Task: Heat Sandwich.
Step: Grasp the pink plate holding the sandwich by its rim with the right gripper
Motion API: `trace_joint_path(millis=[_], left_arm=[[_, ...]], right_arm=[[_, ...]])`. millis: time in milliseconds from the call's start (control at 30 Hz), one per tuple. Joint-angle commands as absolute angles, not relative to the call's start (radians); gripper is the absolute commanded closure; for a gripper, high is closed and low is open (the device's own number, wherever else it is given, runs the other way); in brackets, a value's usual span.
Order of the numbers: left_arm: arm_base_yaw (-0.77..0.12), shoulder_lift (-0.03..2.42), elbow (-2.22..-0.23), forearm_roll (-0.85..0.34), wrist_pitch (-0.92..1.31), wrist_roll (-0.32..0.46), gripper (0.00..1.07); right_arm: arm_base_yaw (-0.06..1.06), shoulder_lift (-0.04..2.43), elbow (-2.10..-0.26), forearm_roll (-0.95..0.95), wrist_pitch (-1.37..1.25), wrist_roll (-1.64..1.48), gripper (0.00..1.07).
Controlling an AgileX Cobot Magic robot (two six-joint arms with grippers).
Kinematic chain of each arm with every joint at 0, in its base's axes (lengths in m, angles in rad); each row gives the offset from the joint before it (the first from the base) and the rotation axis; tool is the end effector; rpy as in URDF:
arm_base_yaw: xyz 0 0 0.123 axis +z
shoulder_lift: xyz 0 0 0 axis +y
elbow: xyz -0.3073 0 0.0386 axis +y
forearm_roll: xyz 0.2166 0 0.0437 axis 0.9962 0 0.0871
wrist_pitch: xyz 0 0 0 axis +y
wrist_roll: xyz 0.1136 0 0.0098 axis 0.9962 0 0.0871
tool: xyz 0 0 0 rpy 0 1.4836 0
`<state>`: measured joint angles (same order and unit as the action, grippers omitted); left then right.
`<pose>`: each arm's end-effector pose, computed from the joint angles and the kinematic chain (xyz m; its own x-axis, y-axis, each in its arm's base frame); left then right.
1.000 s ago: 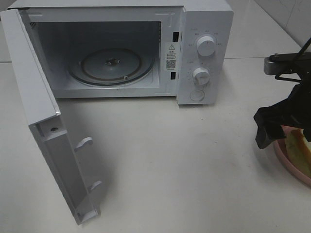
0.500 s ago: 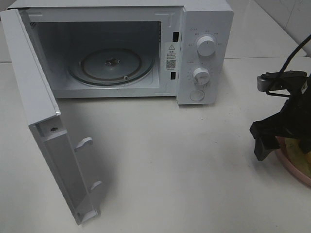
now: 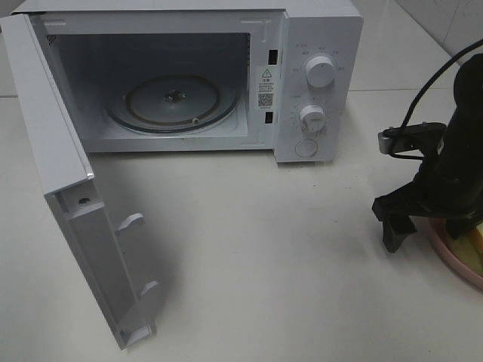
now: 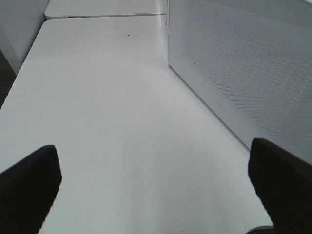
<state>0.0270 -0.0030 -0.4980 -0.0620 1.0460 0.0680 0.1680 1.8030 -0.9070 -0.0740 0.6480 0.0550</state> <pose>-0.0361 -0.0071 0.2527 -0.4400 0.0250 -0.8977 0.0374 0.9993 0.0095 0.2875 0.0436 0.1582 -0.9787 -0.1701 -0.1149 -0.1659 0.9851 -0.0448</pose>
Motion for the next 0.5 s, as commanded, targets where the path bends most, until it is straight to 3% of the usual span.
trace_joint_path(millis=[33,500], left_arm=[[0.02,-0.029,-0.495,-0.06,1.036,0.068,0.07],[0.02,-0.029,-0.495,-0.06,1.036,0.068,0.07]], right_arm=[[0.162,1.824,-0.911,-0.079,0.629,0.052,0.21],[0.162,1.865,-0.913,-0.101,0.633,0.048,0.26]])
